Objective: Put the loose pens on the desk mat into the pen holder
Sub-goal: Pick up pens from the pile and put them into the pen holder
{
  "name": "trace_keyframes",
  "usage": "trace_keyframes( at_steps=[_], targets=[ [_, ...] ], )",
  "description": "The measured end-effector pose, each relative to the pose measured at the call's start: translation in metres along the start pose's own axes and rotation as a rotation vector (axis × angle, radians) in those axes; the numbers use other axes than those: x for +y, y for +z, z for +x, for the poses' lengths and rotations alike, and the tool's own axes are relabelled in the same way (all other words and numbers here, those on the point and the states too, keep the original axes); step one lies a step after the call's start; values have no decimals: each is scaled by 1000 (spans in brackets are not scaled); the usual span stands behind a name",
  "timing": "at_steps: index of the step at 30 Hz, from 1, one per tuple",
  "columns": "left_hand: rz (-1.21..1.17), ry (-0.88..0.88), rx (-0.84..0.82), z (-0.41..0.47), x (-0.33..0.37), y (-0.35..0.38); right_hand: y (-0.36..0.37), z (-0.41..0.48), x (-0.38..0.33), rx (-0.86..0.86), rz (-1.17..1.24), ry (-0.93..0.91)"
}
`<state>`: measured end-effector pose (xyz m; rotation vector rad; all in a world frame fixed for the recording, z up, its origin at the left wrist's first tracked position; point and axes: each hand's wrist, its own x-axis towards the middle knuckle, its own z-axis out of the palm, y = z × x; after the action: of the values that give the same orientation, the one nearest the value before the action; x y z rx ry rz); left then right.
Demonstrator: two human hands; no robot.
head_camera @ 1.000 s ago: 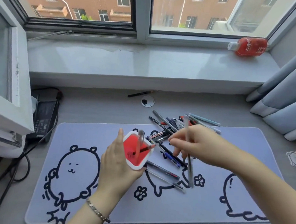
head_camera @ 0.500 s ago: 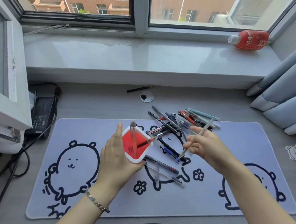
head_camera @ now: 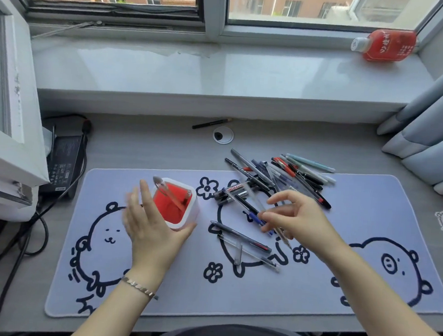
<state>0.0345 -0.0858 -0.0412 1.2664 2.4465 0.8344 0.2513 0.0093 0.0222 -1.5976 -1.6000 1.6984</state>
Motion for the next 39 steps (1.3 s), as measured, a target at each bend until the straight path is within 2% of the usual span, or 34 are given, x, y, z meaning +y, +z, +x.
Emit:
trace_keyframes(
  at_steps=[2,5,7,8,10,12,13,15,17,20,23,26,30,33,39],
  targets=[
    [146,325,85,-5,5,-1,7,0,-1,-71,-59,17],
    [285,874,-22,-16,25,4,18,-3,-9,-250,-125,-18],
    [326,1012,-77,-22,29,12,25,-5,-16,-306,-219,-64],
    [327,999,-80,-22,27,13,26,-6,-17,-274,-336,-119],
    [337,873,-71,-19,20,9,22,-7,-17,-44,-549,-313],
    [334,684,-47,-14,17,-6,18,-10,-11,223,-573,-480],
    [303,578,-57,-12,19,-15,17,-9,-5,281,-563,-445],
    [175,399,-126,-9,22,-27,25,-2,15,196,-667,-156],
    [94,303,-155,-8,23,-31,43,7,39,0,-819,131],
    [86,304,-138,-7,25,-28,70,18,61,-43,-872,219],
    [74,321,-148,-7,25,-27,82,23,76,15,-888,186],
    [26,344,-166,-6,25,-30,77,22,77,56,-743,119],
    [-153,283,-237,-3,27,-34,41,18,38,120,-549,-157],
    [-244,260,-295,-1,28,-34,10,8,-3,64,-503,-310],
    [-262,345,-371,0,28,-34,-9,-3,-34,42,-322,-452]
  ],
)
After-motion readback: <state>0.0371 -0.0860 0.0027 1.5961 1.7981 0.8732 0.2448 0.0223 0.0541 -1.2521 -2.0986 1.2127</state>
